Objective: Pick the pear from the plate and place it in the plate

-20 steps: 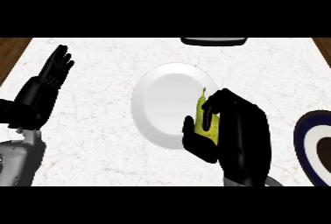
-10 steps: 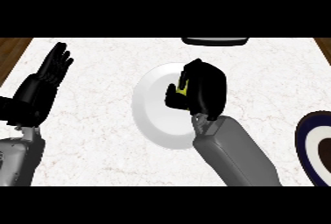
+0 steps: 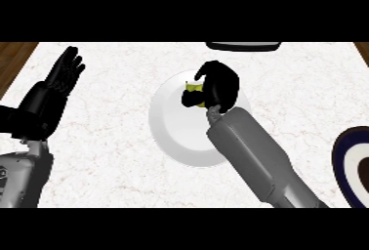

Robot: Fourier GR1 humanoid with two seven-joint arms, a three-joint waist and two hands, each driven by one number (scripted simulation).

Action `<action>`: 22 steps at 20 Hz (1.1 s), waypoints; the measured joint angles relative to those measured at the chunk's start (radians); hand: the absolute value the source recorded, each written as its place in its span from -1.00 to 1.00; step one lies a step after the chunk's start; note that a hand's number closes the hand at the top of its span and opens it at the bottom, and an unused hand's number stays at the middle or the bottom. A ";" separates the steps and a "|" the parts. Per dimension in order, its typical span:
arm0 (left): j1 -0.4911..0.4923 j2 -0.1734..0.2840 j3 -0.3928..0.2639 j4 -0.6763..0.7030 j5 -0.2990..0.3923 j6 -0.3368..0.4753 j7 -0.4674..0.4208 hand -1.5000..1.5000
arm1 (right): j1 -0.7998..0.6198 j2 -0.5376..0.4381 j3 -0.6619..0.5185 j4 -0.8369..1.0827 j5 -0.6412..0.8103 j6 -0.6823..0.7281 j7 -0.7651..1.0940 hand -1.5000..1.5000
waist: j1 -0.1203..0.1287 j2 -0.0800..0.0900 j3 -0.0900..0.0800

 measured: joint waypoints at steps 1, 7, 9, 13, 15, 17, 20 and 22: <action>-0.007 -0.003 -0.001 0.008 -0.003 0.001 -0.002 0.00 | -0.011 0.000 0.000 0.036 -0.031 -0.032 -0.016 -1.00 | 0.002 0.001 0.000; -0.014 -0.008 -0.001 0.007 -0.011 -0.006 -0.006 0.00 | -0.060 0.000 -0.002 0.174 -0.219 -0.204 -0.176 -1.00 | 0.016 0.006 0.001; -0.016 -0.009 -0.006 -0.006 -0.015 -0.003 0.009 0.00 | -0.073 0.000 -0.005 0.196 -0.257 -0.271 -0.227 -1.00 | 0.018 0.005 0.001; -0.004 -0.015 -0.004 -0.007 -0.016 -0.004 0.005 0.00 | -0.089 0.000 -0.003 0.195 -0.322 -0.403 -0.293 -1.00 | 0.016 0.003 0.001; 0.009 -0.010 0.003 -0.009 -0.011 -0.012 0.003 0.00 | -0.083 0.000 -0.022 0.172 -0.366 -0.440 -0.338 -1.00 | 0.008 0.001 0.001; 0.022 -0.005 0.014 -0.019 -0.006 -0.016 0.005 0.00 | -0.084 -0.001 -0.042 0.144 -0.398 -0.469 -0.361 -1.00 | 0.000 -0.002 0.001; 0.023 -0.003 0.026 -0.027 -0.005 -0.014 0.014 0.00 | -0.036 -0.003 -0.065 0.091 -0.431 -0.503 -0.406 -1.00 | -0.016 -0.005 0.000; 0.035 -0.004 0.031 -0.021 -0.012 -0.013 0.002 0.00 | 0.020 -0.010 -0.078 0.025 -0.441 -0.511 -0.426 -1.00 | -0.029 -0.008 0.000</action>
